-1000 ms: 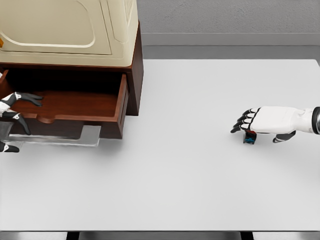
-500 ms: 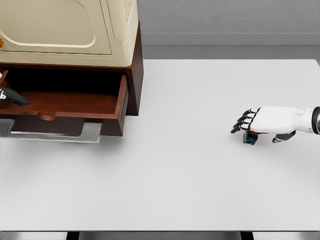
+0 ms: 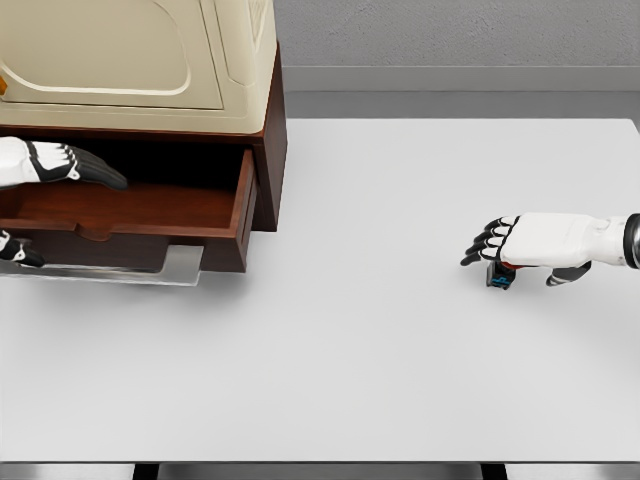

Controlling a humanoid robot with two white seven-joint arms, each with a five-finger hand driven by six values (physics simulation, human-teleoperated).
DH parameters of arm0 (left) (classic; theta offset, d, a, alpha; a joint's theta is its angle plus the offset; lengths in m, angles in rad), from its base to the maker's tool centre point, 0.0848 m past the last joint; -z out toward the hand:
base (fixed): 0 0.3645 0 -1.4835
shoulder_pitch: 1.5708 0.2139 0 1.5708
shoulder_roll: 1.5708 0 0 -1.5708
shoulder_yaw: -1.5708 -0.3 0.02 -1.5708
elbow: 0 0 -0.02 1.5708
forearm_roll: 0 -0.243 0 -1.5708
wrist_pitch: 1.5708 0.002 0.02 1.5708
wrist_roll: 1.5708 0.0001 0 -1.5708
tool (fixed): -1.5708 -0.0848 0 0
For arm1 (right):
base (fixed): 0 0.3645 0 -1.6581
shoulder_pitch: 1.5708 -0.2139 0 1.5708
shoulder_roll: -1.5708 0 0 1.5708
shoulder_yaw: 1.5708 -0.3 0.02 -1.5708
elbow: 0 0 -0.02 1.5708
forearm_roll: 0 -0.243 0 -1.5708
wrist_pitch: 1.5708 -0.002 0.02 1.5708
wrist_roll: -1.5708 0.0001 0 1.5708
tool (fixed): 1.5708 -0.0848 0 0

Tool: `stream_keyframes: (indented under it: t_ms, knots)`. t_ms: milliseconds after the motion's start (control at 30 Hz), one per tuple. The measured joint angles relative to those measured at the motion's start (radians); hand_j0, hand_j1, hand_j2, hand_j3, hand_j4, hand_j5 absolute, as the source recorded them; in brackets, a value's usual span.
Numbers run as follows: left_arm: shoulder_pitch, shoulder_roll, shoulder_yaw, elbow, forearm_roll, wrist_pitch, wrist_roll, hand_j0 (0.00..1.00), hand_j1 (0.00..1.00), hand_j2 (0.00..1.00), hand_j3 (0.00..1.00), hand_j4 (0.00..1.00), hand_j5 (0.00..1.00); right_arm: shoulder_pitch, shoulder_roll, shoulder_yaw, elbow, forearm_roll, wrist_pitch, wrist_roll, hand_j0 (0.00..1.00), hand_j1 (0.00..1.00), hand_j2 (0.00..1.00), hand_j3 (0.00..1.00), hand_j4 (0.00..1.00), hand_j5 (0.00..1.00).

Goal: Open the cabinet drawer with left arm, and place a switch into the drawer with right arm

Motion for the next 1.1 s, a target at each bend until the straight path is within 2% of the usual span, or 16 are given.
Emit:
stream_keyframes:
  t_ms: [133, 267, 367, 467, 533, 600, 733, 1033, 1100]
  knots:
    - [0.008, 0.015, 0.058, 0.000, -0.148, 0.000, 0.009, 1.00, 1.00, 1.00, 1.00, 1.00, 1.00, 0.000, 0.000, 0.000, 0.000, 0.000, 0.000, 0.000, 1.00, 1.00, 1.00, 1.00, 1.00, 1.00]
    - [0.009, 0.015, 0.085, 0.001, -0.193, 0.000, 0.059, 1.00, 1.00, 1.00, 1.00, 1.00, 1.00, 0.000, 0.000, 0.000, 0.000, 0.000, 0.000, 0.000, 0.99, 0.99, 0.99, 0.99, 0.99, 0.99]
    - [0.012, 0.001, 0.110, 0.000, -0.207, 0.000, 0.072, 1.00, 1.00, 1.00, 1.00, 1.00, 1.00, 0.000, -0.001, 0.000, 0.000, 0.000, 0.000, 0.000, 0.92, 0.92, 0.92, 0.92, 0.92, 0.92]
    - [0.012, -0.009, 0.119, 0.001, -0.211, 0.000, 0.079, 1.00, 1.00, 1.00, 1.00, 1.00, 1.00, 0.000, -0.001, 0.000, 0.000, 0.000, 0.000, 0.000, 0.91, 0.91, 0.91, 0.91, 0.91, 0.91]
    - [0.012, -0.013, 0.121, 0.001, -0.213, 0.000, 0.081, 1.00, 1.00, 1.00, 1.00, 1.00, 1.00, 0.000, -0.001, 0.000, 0.000, 0.000, 0.000, 0.000, 0.87, 0.87, 0.87, 0.87, 0.87, 0.87]
    - [0.015, -0.016, 0.123, 0.001, -0.213, 0.000, 0.083, 1.00, 1.00, 1.00, 1.00, 1.00, 1.00, 0.000, -0.001, 0.000, 0.000, 0.000, 0.000, 0.000, 0.78, 0.78, 0.78, 0.78, 0.78, 0.78]
    - [0.015, -0.019, 0.124, 0.001, -0.213, 0.000, 0.089, 1.00, 1.00, 1.00, 1.00, 1.00, 1.00, 0.000, 0.000, 0.000, 0.000, 0.000, 0.000, 0.000, 0.74, 0.74, 0.74, 0.74, 0.74, 0.74]
    - [0.015, -0.022, 0.124, 0.000, -0.213, 0.000, 0.092, 1.00, 1.00, 1.00, 1.00, 1.00, 1.00, 0.000, 0.000, 0.001, 0.001, 0.000, 0.000, 0.000, 0.74, 0.74, 0.74, 0.74, 0.74, 0.74]
    - [0.015, -0.025, 0.124, 0.000, -0.213, 0.000, 0.092, 1.00, 1.00, 1.00, 1.00, 1.00, 1.00, 0.000, 0.000, 0.002, 0.001, 0.000, 0.000, 0.000, 0.70, 0.70, 0.70, 0.70, 0.70, 0.70]
